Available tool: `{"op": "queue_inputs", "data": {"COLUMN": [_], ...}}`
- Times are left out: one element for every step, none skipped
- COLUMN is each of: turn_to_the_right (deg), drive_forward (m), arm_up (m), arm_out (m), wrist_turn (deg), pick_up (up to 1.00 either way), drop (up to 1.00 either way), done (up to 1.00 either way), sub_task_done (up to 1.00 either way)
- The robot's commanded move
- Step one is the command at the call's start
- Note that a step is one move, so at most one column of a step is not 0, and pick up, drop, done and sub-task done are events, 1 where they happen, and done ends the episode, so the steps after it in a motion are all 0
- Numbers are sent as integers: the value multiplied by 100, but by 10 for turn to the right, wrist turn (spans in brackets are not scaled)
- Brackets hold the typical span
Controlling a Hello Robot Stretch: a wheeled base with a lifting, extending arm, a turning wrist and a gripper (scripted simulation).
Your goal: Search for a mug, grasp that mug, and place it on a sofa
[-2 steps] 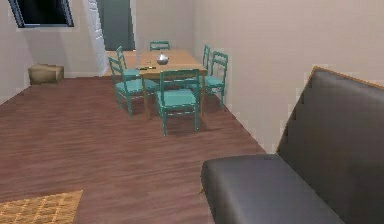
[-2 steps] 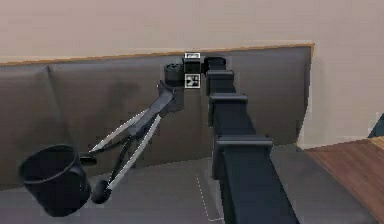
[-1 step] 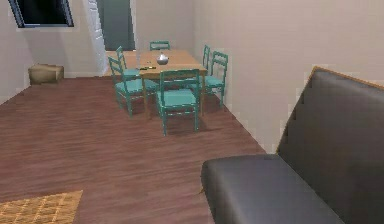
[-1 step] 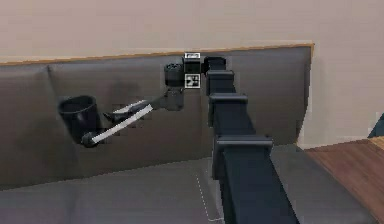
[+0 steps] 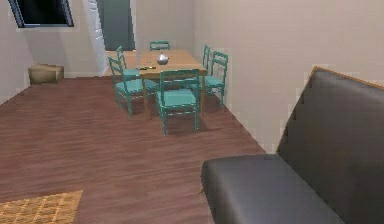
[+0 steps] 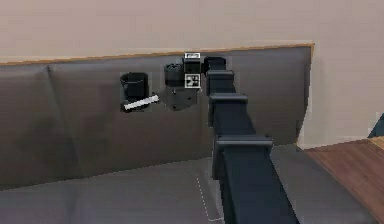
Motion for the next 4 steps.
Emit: {"op": "queue_inputs", "data": {"turn_to_the_right": [0,0,0,0], "drive_forward": [0,0,0,0], "arm_up": [0,-40,-32,0], "arm_out": [0,0,0,0], "wrist_turn": [120,0,0,0], "pick_up": [0,0,0,0], "drop": [0,0,0,100], "done": [0,0,0,0], "sub_task_done": [0,0,0,0]}}
